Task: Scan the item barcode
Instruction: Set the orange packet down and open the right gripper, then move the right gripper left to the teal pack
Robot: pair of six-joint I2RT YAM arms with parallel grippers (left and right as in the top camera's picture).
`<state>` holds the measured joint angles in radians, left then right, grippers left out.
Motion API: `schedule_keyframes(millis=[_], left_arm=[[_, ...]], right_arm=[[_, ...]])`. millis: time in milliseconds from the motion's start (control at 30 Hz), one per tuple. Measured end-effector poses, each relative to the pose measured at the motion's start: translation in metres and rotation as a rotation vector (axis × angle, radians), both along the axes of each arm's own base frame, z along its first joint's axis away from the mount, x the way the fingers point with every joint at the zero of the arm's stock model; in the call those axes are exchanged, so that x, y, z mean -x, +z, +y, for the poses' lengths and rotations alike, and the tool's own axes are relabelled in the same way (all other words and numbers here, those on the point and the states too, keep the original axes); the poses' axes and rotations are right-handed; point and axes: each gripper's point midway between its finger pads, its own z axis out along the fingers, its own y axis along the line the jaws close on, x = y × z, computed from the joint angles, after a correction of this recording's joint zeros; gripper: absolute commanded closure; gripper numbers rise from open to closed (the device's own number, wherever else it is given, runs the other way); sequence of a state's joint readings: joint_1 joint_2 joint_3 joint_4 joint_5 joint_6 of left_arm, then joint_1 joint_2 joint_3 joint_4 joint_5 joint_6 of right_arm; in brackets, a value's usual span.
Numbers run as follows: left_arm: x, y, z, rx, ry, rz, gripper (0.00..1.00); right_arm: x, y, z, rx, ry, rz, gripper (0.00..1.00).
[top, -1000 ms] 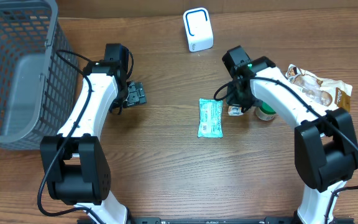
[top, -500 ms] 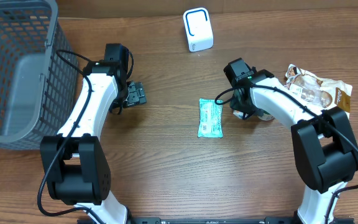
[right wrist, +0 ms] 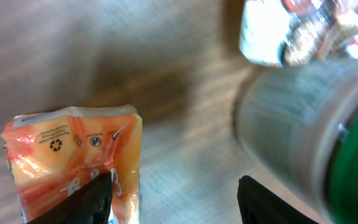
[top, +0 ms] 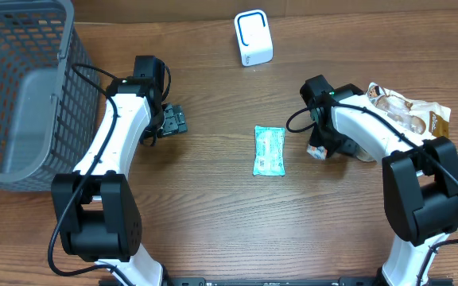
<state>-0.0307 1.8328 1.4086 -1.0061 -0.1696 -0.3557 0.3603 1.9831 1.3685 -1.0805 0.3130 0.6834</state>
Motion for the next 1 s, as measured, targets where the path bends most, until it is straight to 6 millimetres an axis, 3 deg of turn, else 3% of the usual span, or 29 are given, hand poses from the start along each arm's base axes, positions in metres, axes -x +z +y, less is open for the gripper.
schedule_keyframes(millis=[67,100,133,233,300,433,600,1000], left_arm=[[0.000,0.000,0.000,0.000,0.000,0.000,0.00],[0.000,0.000,0.000,0.000,0.000,0.000,0.00],[0.000,0.000,0.000,0.000,0.000,0.000,0.00],[0.000,0.000,0.000,0.000,0.000,0.000,0.00],[0.000,0.000,0.000,0.000,0.000,0.000,0.00],[0.000,0.000,0.000,0.000,0.000,0.000,0.00],[0.000,0.000,0.000,0.000,0.000,0.000,0.00],[0.000,0.000,0.000,0.000,0.000,0.000,0.00]], right_arm=[[0.003,0.004,-0.001,0.005,0.008,0.020,0.29],[0.003,0.009,0.000,0.000,0.019,0.020,0.15],[0.000,0.014,0.003,-0.014,0.027,0.010,0.08],[-0.013,0.041,0.016,-0.080,0.075,-0.050,0.04],[-0.023,0.065,0.028,-0.153,0.103,-0.117,0.04],[-0.031,0.086,0.052,-0.295,0.134,-0.179,0.05],[-0.025,0.086,0.079,-0.423,0.176,-0.152,0.09],[0.000,0.086,0.127,-0.479,0.318,-0.104,0.32]])
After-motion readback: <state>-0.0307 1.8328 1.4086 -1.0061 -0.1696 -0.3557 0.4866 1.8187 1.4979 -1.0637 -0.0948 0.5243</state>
